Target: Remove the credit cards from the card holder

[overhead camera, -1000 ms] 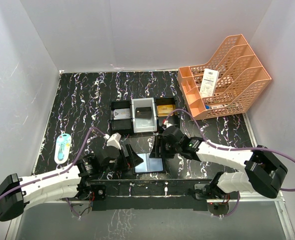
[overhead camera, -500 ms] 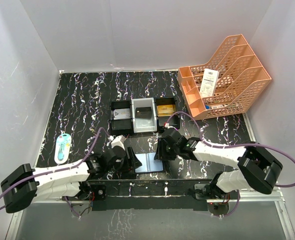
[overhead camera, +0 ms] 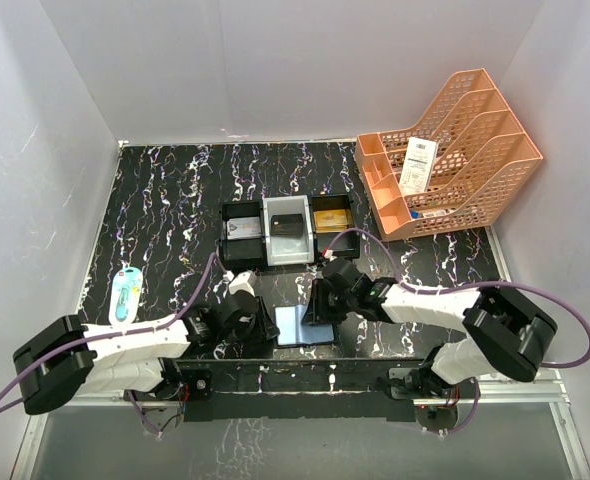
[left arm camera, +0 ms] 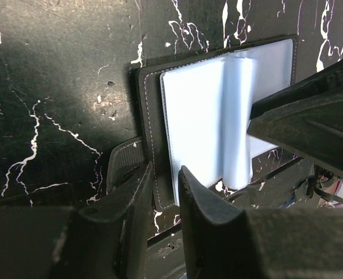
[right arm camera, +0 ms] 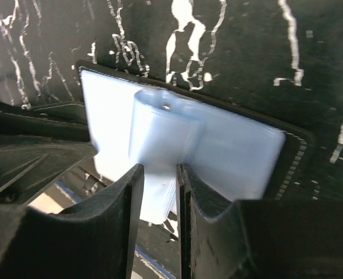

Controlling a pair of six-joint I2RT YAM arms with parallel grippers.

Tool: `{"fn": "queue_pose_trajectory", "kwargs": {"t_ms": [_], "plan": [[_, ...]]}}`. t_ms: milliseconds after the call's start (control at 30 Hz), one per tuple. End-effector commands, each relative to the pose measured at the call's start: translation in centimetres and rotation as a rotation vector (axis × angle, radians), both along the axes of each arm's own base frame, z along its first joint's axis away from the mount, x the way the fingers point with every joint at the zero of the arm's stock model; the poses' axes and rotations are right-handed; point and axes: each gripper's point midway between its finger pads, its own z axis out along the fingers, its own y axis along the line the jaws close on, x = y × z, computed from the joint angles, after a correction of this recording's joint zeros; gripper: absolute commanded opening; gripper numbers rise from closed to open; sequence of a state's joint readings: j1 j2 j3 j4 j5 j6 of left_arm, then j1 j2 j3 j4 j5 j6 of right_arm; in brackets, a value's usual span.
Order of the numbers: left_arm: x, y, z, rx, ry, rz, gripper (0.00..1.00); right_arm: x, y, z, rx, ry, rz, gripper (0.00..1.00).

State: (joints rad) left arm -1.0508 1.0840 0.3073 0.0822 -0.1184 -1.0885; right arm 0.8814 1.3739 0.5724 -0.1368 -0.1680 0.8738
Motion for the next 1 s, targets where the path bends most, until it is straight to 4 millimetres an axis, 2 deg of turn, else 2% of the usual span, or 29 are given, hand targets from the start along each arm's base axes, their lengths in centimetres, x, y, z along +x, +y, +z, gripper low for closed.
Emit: {"fn": "queue_pose_trajectory", "kwargs": {"t_ms": [0,133,367,500,967], "plan": [[-0.1,-1.2,0.8,-0.020,0.005,-0.036,0.22,-0.4,2.7,1.7,0.146,0.013,0.051,0.27],[0.0,-0.7,0.7,-0.001,0.009,-0.019,0.18,0.6,2.2,2.9,0.110,-0.032,0.026,0.29],[0.1,-0.3,0.9,-0.010,-0.004,-0.001,0.15,2.7,-2.1,4.3,-0.090,-0.143,-0.114,0.40],[0.0,-0.3,0.9,-0.013,-0.004,-0.003,0.14,2.5,-3.5,3.9,-0.136,-0.147,-0.135,0.44],[-0.1,-0.8,0.9,-0.019,0.001,-0.030,0.14,1.3,-3.9,0.2,-0.191,-0.073,-0.105,0.45]]}}
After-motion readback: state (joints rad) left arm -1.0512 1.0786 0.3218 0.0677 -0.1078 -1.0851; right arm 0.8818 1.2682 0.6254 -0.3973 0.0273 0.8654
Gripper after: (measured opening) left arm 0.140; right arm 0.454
